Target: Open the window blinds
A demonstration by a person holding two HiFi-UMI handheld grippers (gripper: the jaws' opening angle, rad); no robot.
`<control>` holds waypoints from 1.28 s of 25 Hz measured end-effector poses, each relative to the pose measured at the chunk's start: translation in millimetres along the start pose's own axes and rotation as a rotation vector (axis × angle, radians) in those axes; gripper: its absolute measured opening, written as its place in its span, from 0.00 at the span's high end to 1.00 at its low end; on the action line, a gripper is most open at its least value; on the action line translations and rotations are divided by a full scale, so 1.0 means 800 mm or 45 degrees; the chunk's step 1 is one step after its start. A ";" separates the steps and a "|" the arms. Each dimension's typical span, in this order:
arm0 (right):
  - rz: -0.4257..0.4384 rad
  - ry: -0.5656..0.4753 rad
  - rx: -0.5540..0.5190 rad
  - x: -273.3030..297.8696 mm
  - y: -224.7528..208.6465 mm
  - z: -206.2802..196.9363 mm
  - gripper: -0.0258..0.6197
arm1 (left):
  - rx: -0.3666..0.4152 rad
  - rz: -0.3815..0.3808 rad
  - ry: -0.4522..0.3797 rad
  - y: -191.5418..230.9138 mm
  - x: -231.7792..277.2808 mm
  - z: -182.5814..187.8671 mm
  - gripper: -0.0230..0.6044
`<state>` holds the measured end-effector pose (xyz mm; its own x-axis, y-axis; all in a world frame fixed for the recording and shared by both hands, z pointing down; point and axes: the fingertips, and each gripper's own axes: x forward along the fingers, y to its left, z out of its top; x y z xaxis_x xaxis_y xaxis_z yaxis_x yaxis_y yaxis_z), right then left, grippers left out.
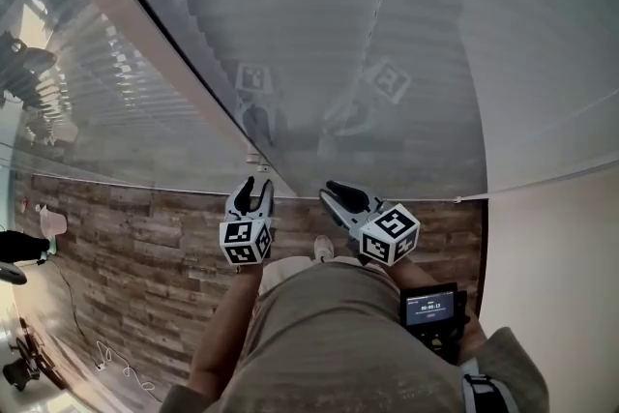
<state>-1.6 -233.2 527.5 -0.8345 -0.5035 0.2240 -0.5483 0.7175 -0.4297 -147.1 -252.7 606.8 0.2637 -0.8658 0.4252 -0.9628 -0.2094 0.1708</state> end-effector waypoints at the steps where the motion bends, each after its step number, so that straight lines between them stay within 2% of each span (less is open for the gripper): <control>1: 0.000 -0.001 0.001 0.001 0.003 0.004 0.82 | 0.005 0.011 0.008 0.003 -0.001 0.002 0.71; 5: 0.006 -0.001 0.010 0.003 0.014 0.019 0.82 | 0.014 0.039 0.018 0.009 -0.004 0.014 0.71; 8: 0.010 0.017 0.004 0.001 0.012 0.008 0.82 | 0.007 0.063 0.009 0.012 0.000 0.007 0.71; 12: 0.007 0.038 0.003 -0.003 0.009 -0.006 0.82 | 0.003 0.060 0.017 0.008 0.009 -0.005 0.71; 18: -0.022 0.015 0.017 0.003 0.007 0.009 0.82 | -0.004 0.068 0.041 0.009 0.016 0.002 0.71; 27: -0.041 0.001 0.024 -0.002 0.001 0.004 0.82 | 0.044 0.085 0.063 0.005 0.018 -0.005 0.75; 29: -0.040 0.001 0.021 -0.004 0.000 0.005 0.82 | 0.015 0.089 0.066 0.005 0.017 -0.005 0.76; 32: -0.047 -0.006 0.019 -0.004 -0.007 0.008 0.82 | -0.102 0.073 0.066 0.008 0.019 -0.006 0.76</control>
<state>4.3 -239.0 523.7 -0.8134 -0.5318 0.2355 -0.5776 0.6913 -0.4341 -148.8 -265.1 618.7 0.2131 -0.8504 0.4810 -0.9692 -0.1217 0.2143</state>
